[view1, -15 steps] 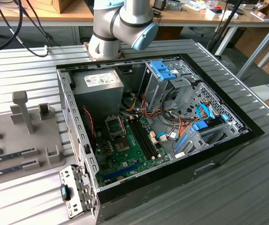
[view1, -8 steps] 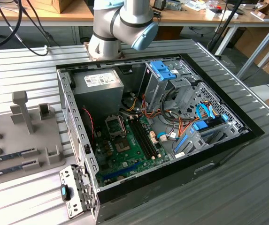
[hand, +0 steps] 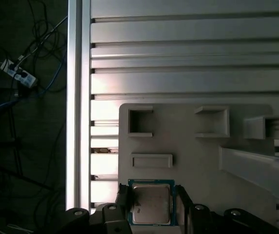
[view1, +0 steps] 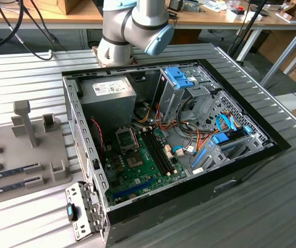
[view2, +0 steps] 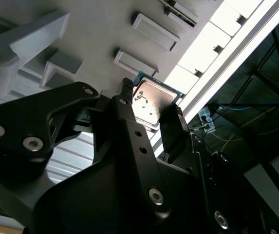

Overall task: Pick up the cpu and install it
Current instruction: 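Pick up the cpu and move it towards the insertion slot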

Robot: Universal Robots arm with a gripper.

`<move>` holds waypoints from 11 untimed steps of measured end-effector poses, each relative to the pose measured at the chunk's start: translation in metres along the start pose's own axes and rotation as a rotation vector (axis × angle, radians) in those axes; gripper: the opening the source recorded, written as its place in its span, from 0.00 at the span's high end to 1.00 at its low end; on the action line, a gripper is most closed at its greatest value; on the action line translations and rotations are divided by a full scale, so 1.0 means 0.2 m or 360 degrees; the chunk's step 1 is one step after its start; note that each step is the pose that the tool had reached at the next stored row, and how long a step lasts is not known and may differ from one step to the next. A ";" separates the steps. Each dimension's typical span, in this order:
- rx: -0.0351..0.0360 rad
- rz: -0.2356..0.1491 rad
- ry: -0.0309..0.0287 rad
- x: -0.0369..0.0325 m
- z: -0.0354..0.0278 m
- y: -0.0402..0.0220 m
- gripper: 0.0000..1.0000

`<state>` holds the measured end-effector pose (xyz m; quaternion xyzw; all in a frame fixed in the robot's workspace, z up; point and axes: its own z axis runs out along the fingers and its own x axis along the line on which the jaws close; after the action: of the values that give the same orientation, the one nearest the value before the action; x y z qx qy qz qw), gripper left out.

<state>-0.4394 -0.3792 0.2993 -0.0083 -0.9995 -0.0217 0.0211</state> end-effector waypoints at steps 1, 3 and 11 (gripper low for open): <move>-0.0001 0.0000 0.00002 0.000 -0.008 0.000 0.53; -0.0003 0.0000 0.00001 0.001 -0.016 0.001 0.53; -0.0008 0.0000 0.00003 0.003 -0.061 0.003 0.53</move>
<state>-0.4394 -0.3792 0.3115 -0.0082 -0.9994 -0.0242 0.0211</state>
